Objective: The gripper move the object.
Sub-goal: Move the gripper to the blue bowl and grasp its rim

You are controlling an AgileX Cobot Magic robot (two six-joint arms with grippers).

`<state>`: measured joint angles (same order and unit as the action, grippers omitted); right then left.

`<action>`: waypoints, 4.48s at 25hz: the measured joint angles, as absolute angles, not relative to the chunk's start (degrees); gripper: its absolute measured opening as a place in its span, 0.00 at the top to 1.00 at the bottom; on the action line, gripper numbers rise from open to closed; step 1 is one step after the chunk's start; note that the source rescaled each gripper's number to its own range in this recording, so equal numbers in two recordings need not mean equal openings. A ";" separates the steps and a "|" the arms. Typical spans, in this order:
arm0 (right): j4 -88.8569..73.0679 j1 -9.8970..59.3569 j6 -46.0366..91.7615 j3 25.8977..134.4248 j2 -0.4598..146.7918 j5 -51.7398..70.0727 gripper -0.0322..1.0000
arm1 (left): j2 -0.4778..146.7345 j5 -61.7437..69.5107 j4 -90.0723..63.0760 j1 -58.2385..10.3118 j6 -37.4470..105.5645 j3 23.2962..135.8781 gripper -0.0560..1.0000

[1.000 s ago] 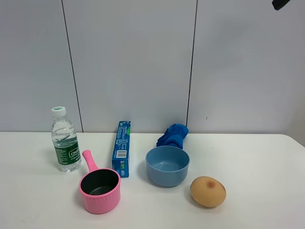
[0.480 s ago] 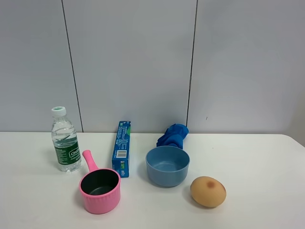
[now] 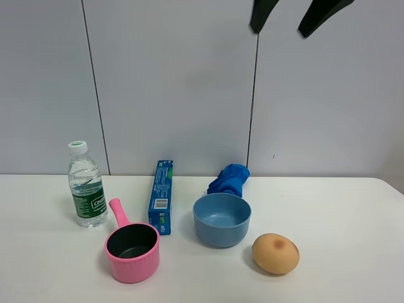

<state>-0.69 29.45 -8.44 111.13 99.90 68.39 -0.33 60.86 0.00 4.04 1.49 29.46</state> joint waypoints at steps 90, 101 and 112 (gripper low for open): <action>-2.39 37.97 -9.48 111.24 136.49 63.55 0.23 | -0.33 60.86 0.00 4.04 1.49 29.46 0.00; -2.39 37.97 -9.42 111.24 137.46 62.22 0.35 | -0.33 60.86 0.00 4.04 1.49 29.46 0.00; 2.79 37.97 -9.42 111.24 137.46 61.73 0.89 | -0.33 60.86 0.00 4.04 1.49 29.46 0.00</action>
<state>2.79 37.97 -9.42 111.24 137.46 61.73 -0.33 60.86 0.00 4.04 1.49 29.46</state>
